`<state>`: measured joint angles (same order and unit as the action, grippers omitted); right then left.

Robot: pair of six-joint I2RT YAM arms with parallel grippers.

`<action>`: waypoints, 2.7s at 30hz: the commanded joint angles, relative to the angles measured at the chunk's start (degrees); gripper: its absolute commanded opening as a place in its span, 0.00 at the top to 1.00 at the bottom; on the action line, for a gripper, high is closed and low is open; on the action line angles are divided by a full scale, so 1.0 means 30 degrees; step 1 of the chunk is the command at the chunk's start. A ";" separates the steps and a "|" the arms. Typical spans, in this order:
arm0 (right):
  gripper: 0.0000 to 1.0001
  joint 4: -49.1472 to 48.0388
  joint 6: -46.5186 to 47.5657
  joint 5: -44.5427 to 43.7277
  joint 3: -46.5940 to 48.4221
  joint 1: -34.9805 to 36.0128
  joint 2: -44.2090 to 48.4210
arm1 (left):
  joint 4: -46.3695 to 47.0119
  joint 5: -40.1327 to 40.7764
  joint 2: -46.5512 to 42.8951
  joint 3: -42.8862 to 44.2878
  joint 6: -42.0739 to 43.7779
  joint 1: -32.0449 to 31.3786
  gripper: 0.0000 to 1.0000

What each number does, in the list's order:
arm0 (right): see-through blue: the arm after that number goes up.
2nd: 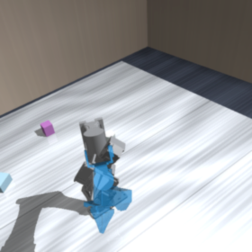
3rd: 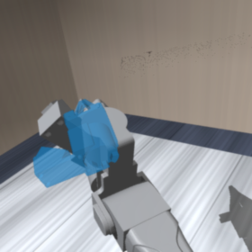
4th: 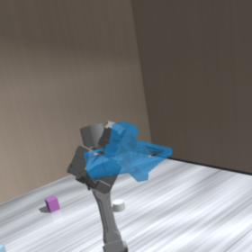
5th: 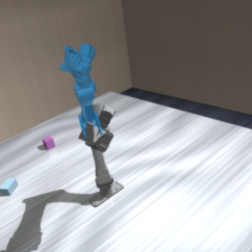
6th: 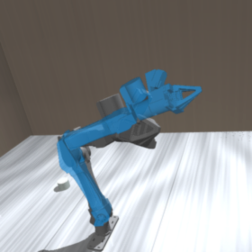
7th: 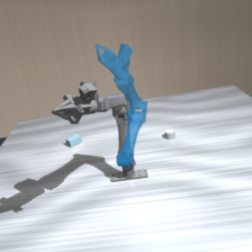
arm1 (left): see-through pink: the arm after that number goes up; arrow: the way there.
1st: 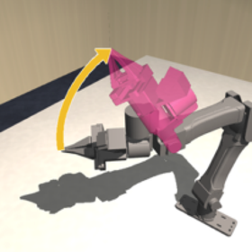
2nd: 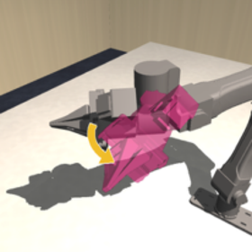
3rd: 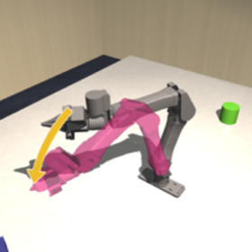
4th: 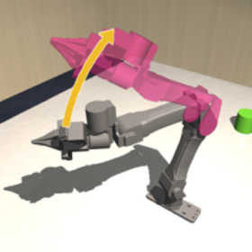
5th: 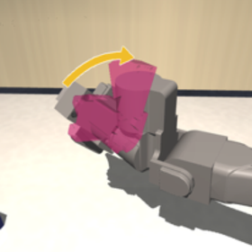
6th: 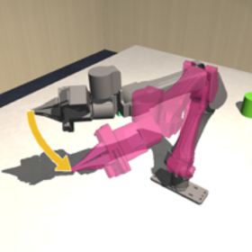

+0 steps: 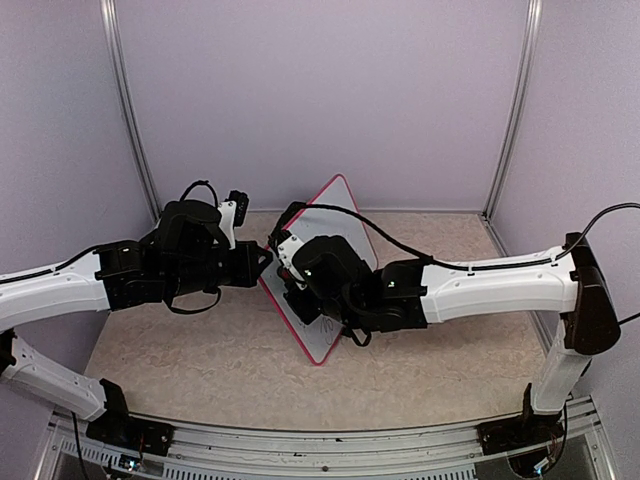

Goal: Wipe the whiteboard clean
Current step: Erase the whiteboard at the center of the board.

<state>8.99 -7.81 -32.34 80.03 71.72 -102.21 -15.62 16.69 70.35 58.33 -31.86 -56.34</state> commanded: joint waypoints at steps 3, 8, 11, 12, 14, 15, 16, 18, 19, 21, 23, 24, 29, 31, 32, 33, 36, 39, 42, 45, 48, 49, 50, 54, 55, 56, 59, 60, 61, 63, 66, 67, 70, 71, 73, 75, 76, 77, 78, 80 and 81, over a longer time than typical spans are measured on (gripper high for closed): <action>0.75 -0.0255 -0.2065 0.0859 -0.0325 -0.0778 -0.1157 | 0.0533 -0.1398 0.0168 -0.0142 0.0337 -0.0469 1.00; 0.75 0.0293 -0.3095 0.1094 -0.1129 -0.1230 -0.1326 | 0.0489 -0.1346 -0.0003 -0.0216 0.0314 -0.0469 1.00; 0.75 0.0189 -0.3174 0.1371 -0.1415 -0.1232 -0.1289 | 0.0489 -0.1358 -0.0041 -0.0209 0.0341 -0.0469 1.00; 0.75 0.0169 -0.3168 0.1385 -0.1487 -0.1232 -0.1283 | 0.0507 -0.1346 -0.0015 -0.0196 0.0336 -0.0462 1.00; 0.75 0.0166 -0.3127 0.1430 -0.1650 -0.1232 -0.1261 | 0.0489 -0.1371 -0.0055 -0.0205 0.0325 -0.0469 1.00; 0.75 0.0188 -0.3074 0.1506 -0.1728 -0.1232 -0.1231 | 0.0503 -0.1373 -0.0083 -0.0221 0.0305 -0.0469 1.00; 0.75 0.0132 -0.2976 0.1560 -0.1726 -0.1232 -0.1217 | 0.0498 -0.1344 -0.0112 -0.0256 0.0306 -0.0469 1.00; 0.75 -0.0016 -0.2457 0.1759 -0.1529 -0.1217 -0.1152 | 0.0489 -0.1318 -0.0142 -0.0279 0.0306 -0.0469 1.00; 0.75 -0.0131 -0.2049 0.1910 -0.1300 -0.1189 -0.1130 | 0.0507 -0.1289 -0.0134 -0.0296 0.0279 -0.0469 1.00; 0.75 -0.0482 -0.0995 0.2081 -0.0671 -0.1106 -0.1114 | 0.0531 -0.1314 -0.0107 -0.0290 0.0299 -0.0462 1.00; 0.75 -0.0642 0.0027 0.1785 0.0229 -0.0960 -0.1179 | 0.0566 -0.1383 -0.0077 -0.0283 0.0278 -0.0469 1.00; 0.75 -0.0590 0.0411 0.1635 0.0729 -0.0942 -0.1225 | 0.0550 -0.1400 -0.0056 -0.0296 0.0255 -0.0469 1.00; 0.74 -0.0453 0.1487 0.0974 0.2436 -0.0987 -0.1232 | 0.0442 -0.1302 -0.0148 -0.0298 0.0290 -0.0469 1.00; 0.74 -0.0157 0.1256 0.0977 0.2595 -0.1118 -0.1253 | 0.0442 -0.1286 -0.0183 -0.0289 0.0313 -0.0469 1.00; 0.74 0.0104 0.0891 0.1065 0.2571 -0.1225 -0.1318 | 0.0421 -0.1271 -0.0216 -0.0297 0.0314 -0.0469 1.00; 0.74 0.0382 0.0460 0.1160 0.2461 -0.1319 -0.1392 | 0.0418 -0.1258 -0.0216 -0.0284 0.0326 -0.0469 1.00; 0.74 0.0963 -0.1036 0.1463 0.1815 -0.1541 -0.1616 | 0.0458 -0.1256 -0.0194 -0.0340 0.0363 -0.0469 1.00; 0.74 0.1112 -0.2271 0.1925 0.0778 -0.1584 -0.1656 | 0.0554 -0.1323 -0.0080 -0.0356 0.0361 -0.0469 1.00; 0.74 0.1500 -0.3346 0.2342 0.0106 -0.1593 -0.1721 | 0.0609 -0.1385 0.0030 -0.0296 0.0400 -0.0469 1.00; 0.74 0.1783 -0.3938 0.2436 -0.0535 -0.1595 -0.1809 | 0.0616 -0.1450 0.0050 -0.0182 0.0398 -0.0469 1.00; 0.75 0.2002 -0.3958 0.2042 -0.0680 -0.1588 -0.1912 | 0.0620 -0.1433 -0.0009 -0.0165 0.0398 -0.0469 1.00; 0.75 0.2080 -0.3885 0.1799 -0.0601 -0.1610 -0.1946 | 0.0608 -0.1457 -0.0037 -0.0165 0.0391 -0.0469 1.00; 0.75 0.2156 -0.3600 0.1585 -0.0419 -0.1613 -0.1998 | 0.0632 -0.1475 -0.0055 -0.0172 0.0379 -0.0462 1.00; 0.74 0.2060 -0.2233 0.1504 0.0767 -0.1599 -0.1933 | 0.0536 -0.1491 -0.0027 -0.0150 0.0337 -0.0469 1.00; 0.75 0.1919 -0.1812 0.1739 0.1052 -0.1586 -0.1850 | 0.0520 -0.1487 -0.0039 -0.0152 0.0336 -0.0469 1.00; 0.74 0.1707 -0.1456 0.2010 0.1329 -0.1562 -0.1693 | 0.0518 -0.1475 -0.0040 -0.0130 0.0314 -0.0469 1.00; 0.74 0.1135 -0.0876 0.3228 0.2030 -0.1468 -0.1154 | 0.0447 -0.1418 -0.0053 -0.0046 0.0345 -0.0469 1.00; 0.74 0.0954 -0.0819 0.3661 0.2179 -0.1441 -0.0929 | 0.0432 -0.1390 -0.0039 -0.0014 0.0355 -0.0469 1.00; 0.74 0.0752 -0.0823 0.4136 0.2221 -0.1421 -0.0663 | 0.0430 -0.1375 -0.0040 0.0030 0.0349 -0.0462 1.00; 0.74 0.0394 -0.0971 0.4844 0.2160 -0.1437 -0.0166 | 0.0380 -0.1373 0.0006 0.0082 0.0362 -0.0469 1.00; 0.74 0.0184 -0.1310 0.5398 0.1765 -0.1422 0.0363 | 0.0343 -0.1330 0.0046 0.0154 0.0409 -0.0454 1.00; 0.74 0.0091 -0.1430 0.5459 0.1481 -0.1410 0.0451 | 0.0350 -0.1317 0.0069 0.0132 0.0414 -0.0467 1.00; 0.74 -0.0233 -0.1995 0.5180 0.0310 -0.1408 0.0475 | 0.0347 -0.1282 0.0174 0.0280 0.0502 -0.0447 1.00; 0.74 -0.0415 -0.2251 0.5091 -0.0170 -0.1408 0.0406 | 0.0343 -0.1310 0.0221 0.0316 0.0518 -0.0467 1.00; 0.74 -0.0726 -0.2661 0.4624 -0.1192 -0.1408 0.0212 | 0.0386 -0.1379 0.0313 0.0393 0.0544 -0.0469 1.00; 0.74 -0.0932 -0.2886 0.4002 -0.1954 -0.1433 -0.0091 | 0.0400 -0.1415 0.0413 0.0448 0.0593 -0.0466 1.00; 0.74 -0.0953 -0.2974 0.3717 -0.2221 -0.1448 -0.0265 | 0.0401 -0.1422 0.0455 0.0450 0.0599 -0.0469 1.00; 0.74 -0.0933 -0.3033 0.3480 -0.2449 -0.1504 -0.0415 | 0.0401 -0.1449 0.0461 0.0436 0.0585 -0.0462 1.00; 0.74 -0.0902 -0.3088 0.3242 -0.2682 -0.1544 -0.0525 | 0.0419 -0.1452 0.0476 0.0449 0.0597 -0.0468 1.00; 0.74 -0.0813 -0.3161 0.2706 -0.2850 -0.1726 -0.0692 | 0.0430 -0.1490 0.0490 0.0412 0.0572 -0.0467 1.00; 0.74 -0.0733 -0.3181 0.2435 -0.2835 -0.1818 -0.0768 | 0.0430 -0.1490 0.0480 0.0417 0.0570 -0.0469 1.00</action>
<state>6.98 -15.84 -23.44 73.56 66.83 -100.73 -15.46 17.28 70.35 58.28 -31.66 -56.34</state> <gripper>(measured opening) 0.260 0.050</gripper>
